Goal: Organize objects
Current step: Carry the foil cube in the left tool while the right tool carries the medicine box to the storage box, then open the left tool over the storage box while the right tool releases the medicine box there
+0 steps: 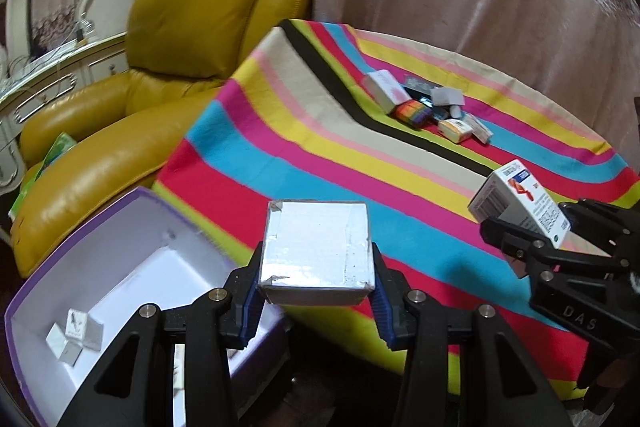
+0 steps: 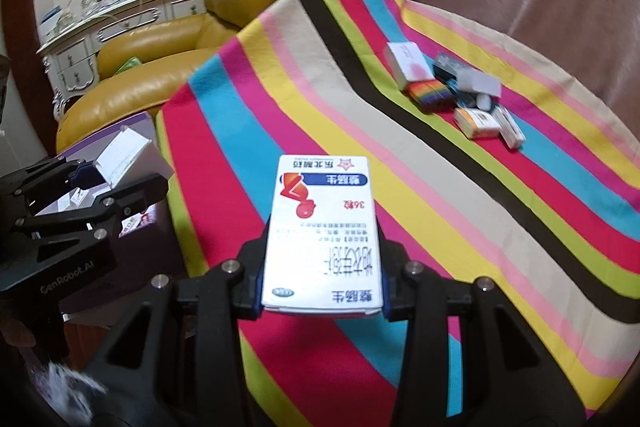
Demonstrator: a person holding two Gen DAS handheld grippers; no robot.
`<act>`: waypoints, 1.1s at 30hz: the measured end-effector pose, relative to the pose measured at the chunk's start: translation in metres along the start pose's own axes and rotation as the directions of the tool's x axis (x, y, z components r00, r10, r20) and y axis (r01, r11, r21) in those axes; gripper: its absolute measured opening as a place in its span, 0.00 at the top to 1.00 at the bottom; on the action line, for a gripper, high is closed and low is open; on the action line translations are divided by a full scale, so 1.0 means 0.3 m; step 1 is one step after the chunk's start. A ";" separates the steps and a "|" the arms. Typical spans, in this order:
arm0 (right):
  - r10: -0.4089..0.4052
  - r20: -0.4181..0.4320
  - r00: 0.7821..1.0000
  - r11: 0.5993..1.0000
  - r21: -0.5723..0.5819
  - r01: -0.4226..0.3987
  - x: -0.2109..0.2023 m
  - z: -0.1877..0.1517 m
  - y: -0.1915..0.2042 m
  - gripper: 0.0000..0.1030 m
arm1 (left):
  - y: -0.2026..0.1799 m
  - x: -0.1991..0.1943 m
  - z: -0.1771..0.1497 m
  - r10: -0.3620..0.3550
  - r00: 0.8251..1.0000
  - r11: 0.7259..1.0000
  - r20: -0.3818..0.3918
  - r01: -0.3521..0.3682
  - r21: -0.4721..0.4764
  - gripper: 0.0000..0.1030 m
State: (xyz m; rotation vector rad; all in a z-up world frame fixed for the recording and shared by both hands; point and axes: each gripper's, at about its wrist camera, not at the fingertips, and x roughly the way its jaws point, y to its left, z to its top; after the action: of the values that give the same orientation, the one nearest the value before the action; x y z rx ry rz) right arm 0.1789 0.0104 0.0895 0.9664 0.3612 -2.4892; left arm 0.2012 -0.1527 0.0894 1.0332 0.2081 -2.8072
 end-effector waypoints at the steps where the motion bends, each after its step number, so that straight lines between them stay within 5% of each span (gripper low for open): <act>1: 0.003 0.002 1.000 1.000 -0.015 -0.003 -0.002 0.006 0.018 0.57 | 0.021 -0.008 -0.004 0.007 1.000 1.000 0.002 -0.007 -0.009 0.55; 21: 0.132 -0.002 0.991 0.949 -0.287 -0.127 -0.010 0.056 0.389 0.57 | 0.430 -0.165 -0.143 0.210 0.978 0.952 0.013 -0.201 -0.229 0.55; 33: 0.294 -0.029 0.955 0.844 -0.462 -0.273 -0.003 0.110 0.673 0.57 | 0.581 -0.206 -0.163 0.329 0.944 0.900 0.005 -0.312 -0.303 0.55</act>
State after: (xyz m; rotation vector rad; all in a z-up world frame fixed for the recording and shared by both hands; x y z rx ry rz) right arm 0.2599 -0.1772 0.0977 0.7058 0.7052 -2.0154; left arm 0.3104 -0.3096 0.0789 0.8300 0.4021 -2.4092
